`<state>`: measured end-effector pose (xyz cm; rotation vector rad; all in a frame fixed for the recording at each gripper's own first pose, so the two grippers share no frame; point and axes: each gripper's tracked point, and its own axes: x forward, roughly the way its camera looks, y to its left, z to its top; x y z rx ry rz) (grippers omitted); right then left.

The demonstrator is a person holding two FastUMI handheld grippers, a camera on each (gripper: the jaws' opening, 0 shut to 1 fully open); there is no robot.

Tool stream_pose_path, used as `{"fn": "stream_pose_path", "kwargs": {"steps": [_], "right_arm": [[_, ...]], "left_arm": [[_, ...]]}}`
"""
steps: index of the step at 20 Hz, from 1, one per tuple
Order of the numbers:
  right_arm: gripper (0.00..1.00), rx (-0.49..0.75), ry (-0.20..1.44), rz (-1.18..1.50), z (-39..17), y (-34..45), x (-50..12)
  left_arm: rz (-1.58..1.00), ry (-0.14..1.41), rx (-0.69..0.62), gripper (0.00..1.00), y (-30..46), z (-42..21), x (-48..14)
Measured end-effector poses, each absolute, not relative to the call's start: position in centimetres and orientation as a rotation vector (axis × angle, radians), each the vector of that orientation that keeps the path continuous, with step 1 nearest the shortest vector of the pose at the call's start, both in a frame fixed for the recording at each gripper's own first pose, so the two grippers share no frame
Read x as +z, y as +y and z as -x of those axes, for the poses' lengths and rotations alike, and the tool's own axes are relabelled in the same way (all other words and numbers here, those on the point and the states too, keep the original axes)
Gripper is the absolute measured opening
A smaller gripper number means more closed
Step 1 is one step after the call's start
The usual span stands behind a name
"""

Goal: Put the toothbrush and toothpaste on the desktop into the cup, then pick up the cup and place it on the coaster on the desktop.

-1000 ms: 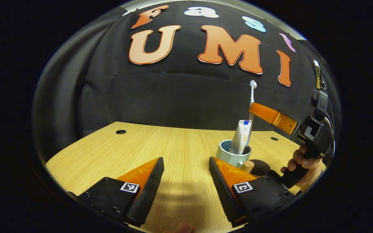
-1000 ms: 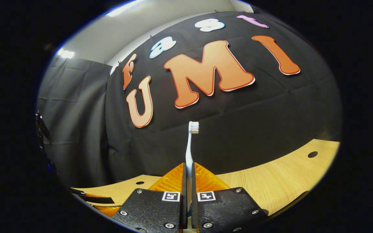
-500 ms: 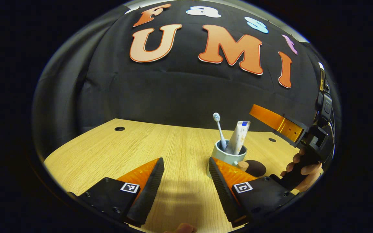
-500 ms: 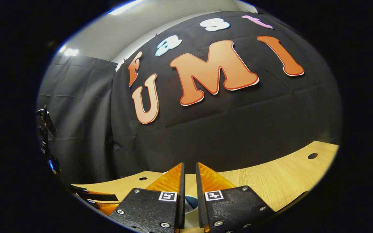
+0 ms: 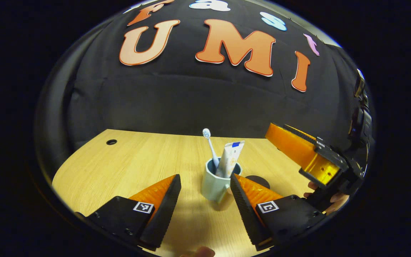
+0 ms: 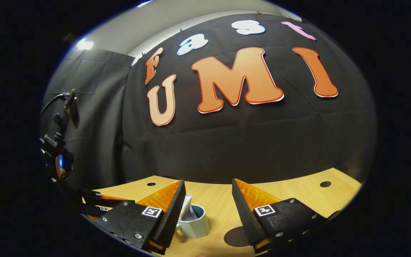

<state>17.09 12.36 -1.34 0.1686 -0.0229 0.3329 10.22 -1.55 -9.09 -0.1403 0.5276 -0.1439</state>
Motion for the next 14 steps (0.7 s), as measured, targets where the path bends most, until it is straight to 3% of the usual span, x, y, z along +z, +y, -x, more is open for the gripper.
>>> {"fn": "stream_pose_path", "kwargs": {"steps": [1,5,10,11,12,14], "right_arm": [[0.84,0.319,-0.033,-0.153,-16.9,11.5,-0.9],[0.9,0.282,-0.023,-0.146,-15.6,8.1,-0.4],[0.94,0.212,-0.007,-0.085,-14.2,3.9,-0.5],[0.99,0.21,0.004,-0.082,-13.8,3.4,-0.8],[0.94,0.211,0.01,-0.083,-13.2,3.1,-0.8],[0.96,0.204,0.016,-0.073,-12.5,2.2,-0.8]], "left_arm": [[0.153,0.552,-0.161,0.9,-2.1,-10.5,-8.7],[0.252,0.737,-0.234,0.91,-4.9,-10.3,-9.5],[0.256,0.956,-0.206,0.93,-4.9,-10.6,-10.4],[0.28,1.013,-0.21,0.93,-5.4,-10.4,-10.6],[0.288,1.067,-0.205,0.94,-5.5,-10.3,-10.9],[0.259,1.125,-0.179,0.99,-5.1,-10.8,-11.5]]}}
